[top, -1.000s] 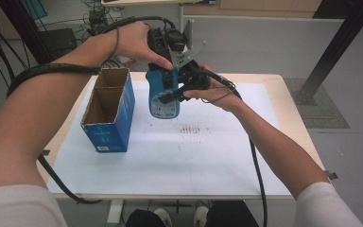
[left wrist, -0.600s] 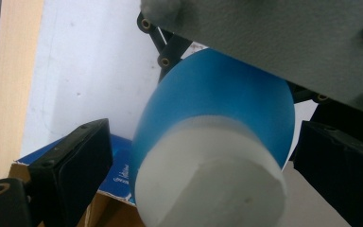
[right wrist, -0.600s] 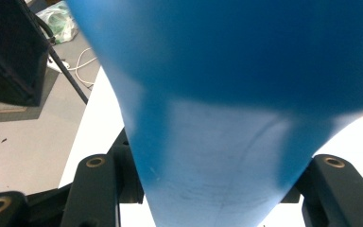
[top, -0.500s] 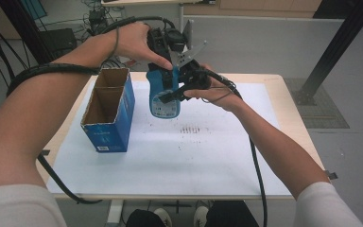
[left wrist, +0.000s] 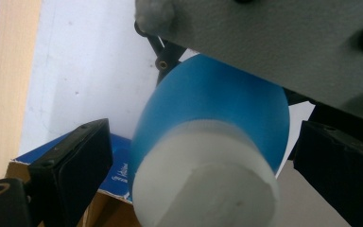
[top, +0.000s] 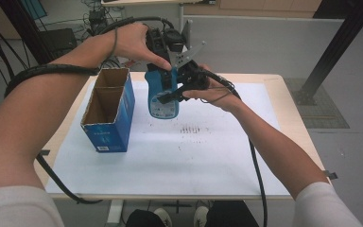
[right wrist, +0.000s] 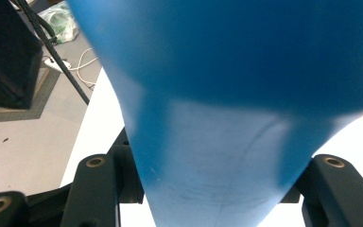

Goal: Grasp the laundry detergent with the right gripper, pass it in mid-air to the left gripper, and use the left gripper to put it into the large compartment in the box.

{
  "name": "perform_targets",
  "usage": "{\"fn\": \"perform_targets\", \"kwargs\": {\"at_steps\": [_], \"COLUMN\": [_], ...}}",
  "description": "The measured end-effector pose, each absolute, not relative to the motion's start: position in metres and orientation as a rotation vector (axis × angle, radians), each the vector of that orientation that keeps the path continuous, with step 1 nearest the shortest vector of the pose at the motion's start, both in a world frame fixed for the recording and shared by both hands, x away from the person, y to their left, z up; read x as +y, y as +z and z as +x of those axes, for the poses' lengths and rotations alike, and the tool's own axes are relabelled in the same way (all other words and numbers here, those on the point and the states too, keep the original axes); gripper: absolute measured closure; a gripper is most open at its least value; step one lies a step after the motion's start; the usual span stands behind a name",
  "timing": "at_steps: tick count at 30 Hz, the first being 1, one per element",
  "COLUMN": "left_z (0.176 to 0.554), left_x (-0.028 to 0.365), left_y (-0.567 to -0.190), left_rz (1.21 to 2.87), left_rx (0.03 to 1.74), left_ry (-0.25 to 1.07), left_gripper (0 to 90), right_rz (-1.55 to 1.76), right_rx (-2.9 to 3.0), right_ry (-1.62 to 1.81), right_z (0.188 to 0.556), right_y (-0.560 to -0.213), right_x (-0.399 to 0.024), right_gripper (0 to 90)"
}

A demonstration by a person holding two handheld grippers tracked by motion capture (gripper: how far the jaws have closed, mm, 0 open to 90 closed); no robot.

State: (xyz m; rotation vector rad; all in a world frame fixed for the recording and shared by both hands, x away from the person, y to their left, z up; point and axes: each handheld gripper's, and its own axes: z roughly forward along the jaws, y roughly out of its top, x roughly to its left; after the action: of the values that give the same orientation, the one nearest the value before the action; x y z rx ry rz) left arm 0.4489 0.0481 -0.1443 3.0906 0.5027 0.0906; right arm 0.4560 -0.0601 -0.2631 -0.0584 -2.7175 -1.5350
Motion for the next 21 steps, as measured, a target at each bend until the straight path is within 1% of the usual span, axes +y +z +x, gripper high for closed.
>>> {"fn": "perform_targets", "kwargs": {"at_steps": [5,21], "left_z": [0.4469,0.4457], "left_x": [0.0490,0.0511], "left_y": [-0.1445,-0.1440], "left_rz": [3.068,3.078], "left_rx": [0.523,0.507], "left_ry": [0.089,0.085], "left_gripper": [5.7,5.8], "right_rz": [-0.071,-0.069], "right_rx": [-2.723,-2.718], "right_ry": [-1.526,-1.528], "right_z": [0.4557,0.4544], "right_y": [-0.2624,-0.2609], "right_x": [-0.0607,-0.0585], "right_gripper": [43.4,43.5]}}
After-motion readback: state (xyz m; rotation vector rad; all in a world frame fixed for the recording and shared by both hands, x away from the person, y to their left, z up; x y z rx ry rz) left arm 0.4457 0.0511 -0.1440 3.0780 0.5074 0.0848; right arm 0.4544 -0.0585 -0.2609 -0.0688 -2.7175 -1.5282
